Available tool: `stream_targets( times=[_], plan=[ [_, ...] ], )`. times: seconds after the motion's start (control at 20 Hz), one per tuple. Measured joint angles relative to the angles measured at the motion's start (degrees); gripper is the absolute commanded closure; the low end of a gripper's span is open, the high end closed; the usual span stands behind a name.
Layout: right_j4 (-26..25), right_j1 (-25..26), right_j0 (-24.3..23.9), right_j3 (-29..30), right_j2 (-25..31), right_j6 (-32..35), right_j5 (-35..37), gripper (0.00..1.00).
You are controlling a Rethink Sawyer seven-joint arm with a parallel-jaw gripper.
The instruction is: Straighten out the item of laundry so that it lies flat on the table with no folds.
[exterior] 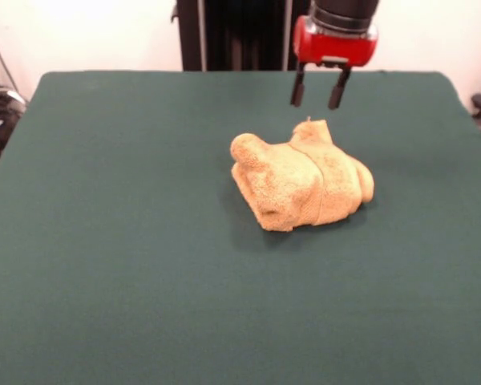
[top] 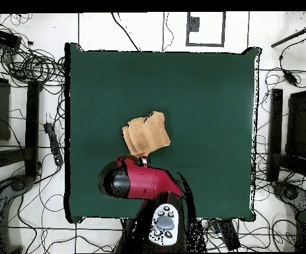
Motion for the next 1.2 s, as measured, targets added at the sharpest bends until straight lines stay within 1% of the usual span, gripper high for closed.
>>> stream_targets(
  times=[0.5,0.8,1.2],
  plan=[
    [0.0,0.1,-0.2,-0.7,0.0,0.0,0.0,0.00],
    [0.0,0.1,-1.3,-1.1,0.0,0.0,-0.2,0.00],
    [0.0,1.5,-2.3,-1.8,0.0,0.0,-3.9,0.00]
  ],
)
